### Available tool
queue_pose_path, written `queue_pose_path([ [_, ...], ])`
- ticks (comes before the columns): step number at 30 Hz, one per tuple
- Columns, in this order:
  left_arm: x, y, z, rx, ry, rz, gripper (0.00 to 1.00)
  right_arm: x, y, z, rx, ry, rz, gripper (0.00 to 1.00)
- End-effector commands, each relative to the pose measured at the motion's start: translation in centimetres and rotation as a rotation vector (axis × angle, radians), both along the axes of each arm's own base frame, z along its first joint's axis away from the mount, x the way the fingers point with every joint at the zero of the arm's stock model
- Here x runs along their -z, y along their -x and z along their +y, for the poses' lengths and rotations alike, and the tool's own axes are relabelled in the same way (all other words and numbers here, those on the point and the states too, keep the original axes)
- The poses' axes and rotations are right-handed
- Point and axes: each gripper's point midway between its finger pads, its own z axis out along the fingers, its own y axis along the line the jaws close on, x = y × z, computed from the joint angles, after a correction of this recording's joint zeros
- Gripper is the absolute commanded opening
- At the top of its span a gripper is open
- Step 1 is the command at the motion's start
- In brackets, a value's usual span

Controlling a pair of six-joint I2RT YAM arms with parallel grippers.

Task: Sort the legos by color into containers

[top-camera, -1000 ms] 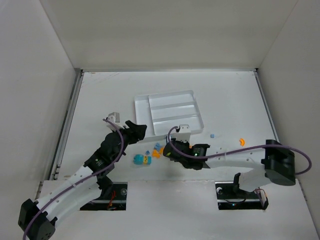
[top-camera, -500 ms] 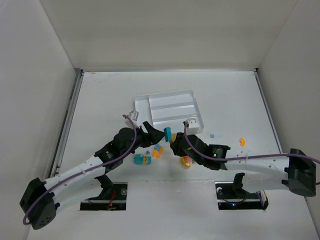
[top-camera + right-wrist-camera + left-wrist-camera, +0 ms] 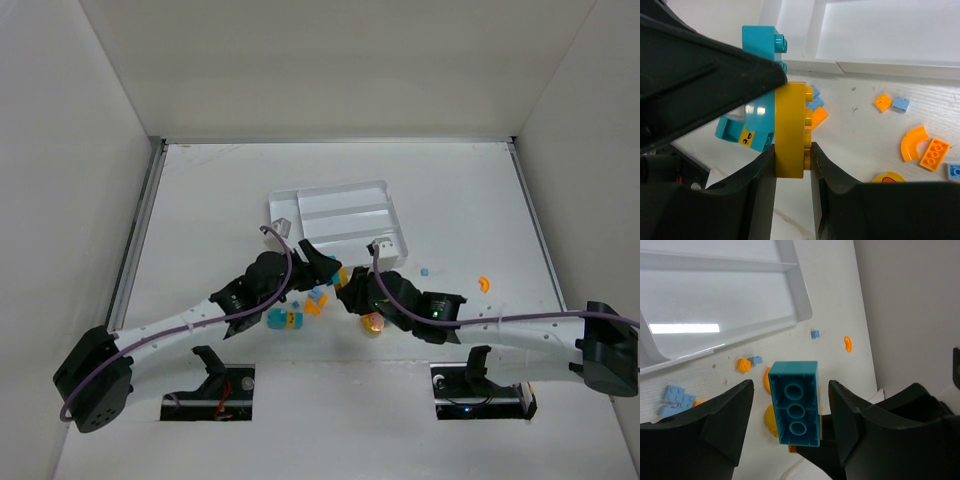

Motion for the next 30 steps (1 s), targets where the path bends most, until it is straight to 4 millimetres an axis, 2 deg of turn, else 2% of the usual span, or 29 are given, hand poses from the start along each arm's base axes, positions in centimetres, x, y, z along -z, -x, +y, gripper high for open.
queue_pose_path([
  [1,-4.6,-1.6,0.1,-0.072,0.111,-0.111,0.58,-1.8,-0.1,0.5,-0.010,-0.081,-0.031,0.22],
  [4,-4.6,-1.8,0.5,-0.097,0.110,-0.127,0.59,-1.6,-0.1,0.4,-0.008,-0.081,-0.029,0.22],
  [11,-3.8,-2.0,-0.5,-0.079,0.122,-0.118,0.53,-1.7,-0.1,0.7,-0.014,-0.092,-0.028,0.22],
  [17,-3.6,-1.9,-0.7,-0.065,0.125,-0.115,0.53,-2.0,-0.1,0.8,-0.018,-0.109,-0.030,0.22],
  [23,-3.4,-1.9,-0.5,-0.062,0.128,-0.109,0.45,-2.4,-0.3,0.8,-0.009,-0.134,-0.034,0.22],
  [30,-3.0,-1.6,-0.8,-0.044,0.130,-0.090,0.45,-2.4,-0.5,0.9,-0.003,-0.147,-0.038,0.22],
])
